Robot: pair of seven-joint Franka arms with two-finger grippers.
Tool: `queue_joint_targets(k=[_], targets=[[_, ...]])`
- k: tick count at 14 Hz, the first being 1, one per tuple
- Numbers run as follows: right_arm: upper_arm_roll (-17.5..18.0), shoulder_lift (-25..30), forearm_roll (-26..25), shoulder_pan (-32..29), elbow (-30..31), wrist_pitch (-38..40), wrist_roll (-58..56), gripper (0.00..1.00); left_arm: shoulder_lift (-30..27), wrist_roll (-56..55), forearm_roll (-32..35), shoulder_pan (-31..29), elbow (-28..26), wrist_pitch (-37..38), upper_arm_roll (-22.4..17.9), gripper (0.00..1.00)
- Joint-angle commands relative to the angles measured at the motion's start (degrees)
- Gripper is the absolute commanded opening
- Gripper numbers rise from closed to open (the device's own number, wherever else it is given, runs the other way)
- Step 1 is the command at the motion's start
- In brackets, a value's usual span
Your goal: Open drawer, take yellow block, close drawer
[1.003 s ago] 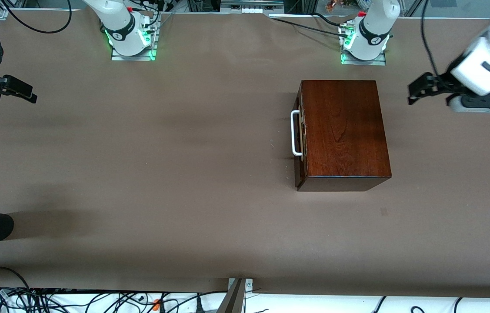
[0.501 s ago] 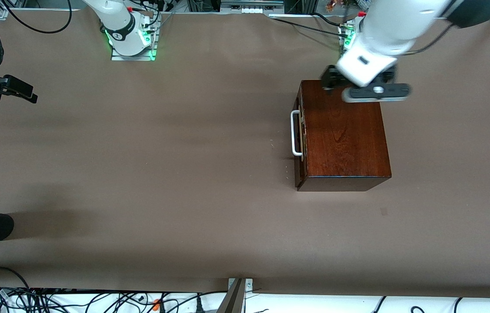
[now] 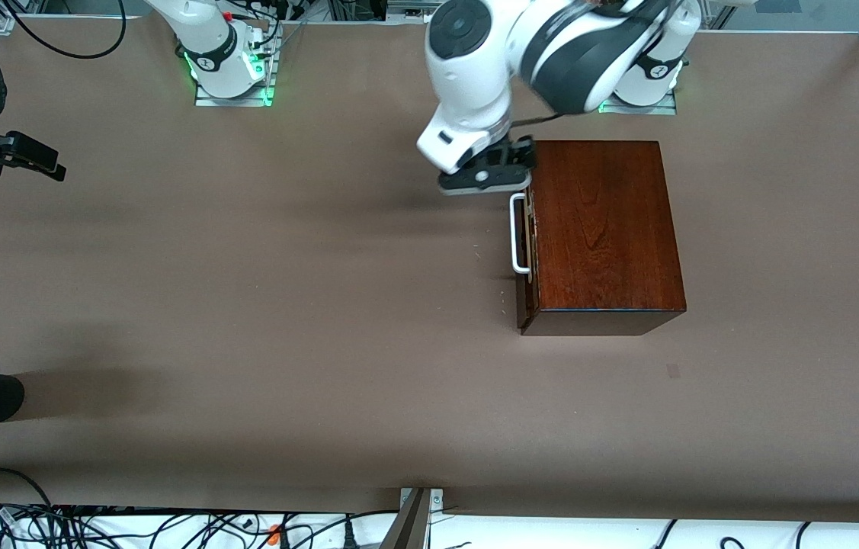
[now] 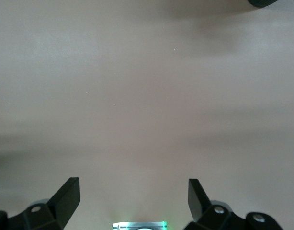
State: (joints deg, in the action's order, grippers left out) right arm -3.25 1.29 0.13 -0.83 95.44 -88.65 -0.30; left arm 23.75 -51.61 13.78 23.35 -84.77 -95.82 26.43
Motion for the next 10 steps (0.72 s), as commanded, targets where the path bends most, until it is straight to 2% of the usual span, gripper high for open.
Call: queue_joint_targets(k=[1, 6, 10], targets=[[0.4, 0.3, 0.5, -0.7, -0.3, 0.7, -0.8, 1.0, 4.4, 0.8, 4.0, 0.6, 1.7, -1.8, -0.2, 1.0], [0.4, 0.3, 0.5, -0.7, -0.3, 0.7, -0.8, 1.0, 4.6, 0.8, 8.1, 0.1, -6.3, -8.2, -0.2, 1.0], [0.4, 0.3, 0.5, -0.7, -0.3, 0.7, -0.8, 1.0, 4.7, 0.8, 8.6, -0.3, -9.4, -11.2, -0.8, 1.0]])
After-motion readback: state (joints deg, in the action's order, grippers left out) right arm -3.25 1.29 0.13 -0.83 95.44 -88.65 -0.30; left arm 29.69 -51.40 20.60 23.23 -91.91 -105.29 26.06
